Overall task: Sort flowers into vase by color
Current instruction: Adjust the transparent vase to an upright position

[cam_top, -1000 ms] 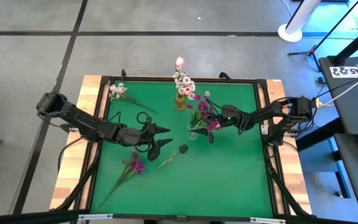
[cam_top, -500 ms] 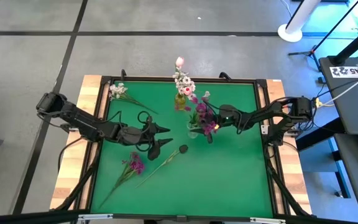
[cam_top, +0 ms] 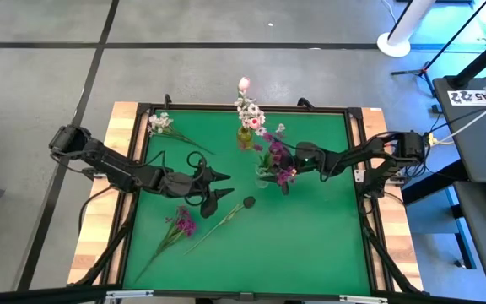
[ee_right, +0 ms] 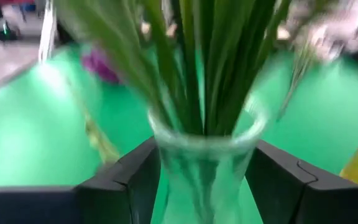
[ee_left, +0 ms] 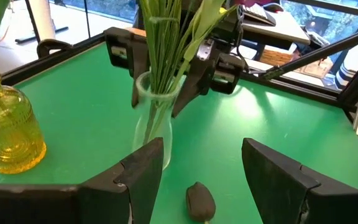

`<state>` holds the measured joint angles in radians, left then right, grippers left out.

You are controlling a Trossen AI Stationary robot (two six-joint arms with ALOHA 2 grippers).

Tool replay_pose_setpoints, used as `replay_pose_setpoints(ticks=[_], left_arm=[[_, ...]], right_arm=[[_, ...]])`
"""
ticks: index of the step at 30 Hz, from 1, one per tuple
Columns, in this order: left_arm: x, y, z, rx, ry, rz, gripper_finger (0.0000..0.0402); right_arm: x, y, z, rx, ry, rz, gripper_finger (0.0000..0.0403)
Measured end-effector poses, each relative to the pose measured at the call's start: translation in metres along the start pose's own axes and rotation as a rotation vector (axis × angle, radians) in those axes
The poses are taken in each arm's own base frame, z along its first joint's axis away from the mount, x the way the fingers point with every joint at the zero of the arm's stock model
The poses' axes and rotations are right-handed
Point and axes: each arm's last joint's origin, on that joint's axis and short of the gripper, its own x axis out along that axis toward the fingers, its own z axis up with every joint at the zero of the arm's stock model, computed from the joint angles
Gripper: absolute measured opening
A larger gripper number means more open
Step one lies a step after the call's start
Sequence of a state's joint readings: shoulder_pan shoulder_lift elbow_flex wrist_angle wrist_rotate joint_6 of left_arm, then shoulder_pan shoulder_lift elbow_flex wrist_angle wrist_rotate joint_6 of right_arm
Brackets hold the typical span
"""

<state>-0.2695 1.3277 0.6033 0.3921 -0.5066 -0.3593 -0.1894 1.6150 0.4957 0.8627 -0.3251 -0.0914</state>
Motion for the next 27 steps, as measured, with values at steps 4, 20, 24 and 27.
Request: replay_pose_setpoints(ticks=[4, 20, 24, 27], left_arm=[[0.0000, 0.0000, -0.0001, 0.000, 0.001, 0.000, 0.0213], [0.0000, 0.0004, -0.0011, 0.007, 0.010, 0.004, 0.0213], [0.0000, 0.0004, -0.0017, 0.006, 0.019, -0.004, 0.0213], [0.0000, 0.0003, -0.0017, 0.005, 0.020, -0.007, 0.0213]], right_arm=[[-0.0003, 0.0013, -0.0062, 0.018, 0.045, 0.029, 0.0211], [-0.0006, 0.0019, -0.0104, 0.073, 0.089, 0.033, 0.0240], [-0.0007, 0.0021, -0.0116, 0.083, 0.102, 0.033, 0.0262], [-0.0009, 0.0022, -0.0133, 0.097, 0.118, 0.033, 0.0277]])
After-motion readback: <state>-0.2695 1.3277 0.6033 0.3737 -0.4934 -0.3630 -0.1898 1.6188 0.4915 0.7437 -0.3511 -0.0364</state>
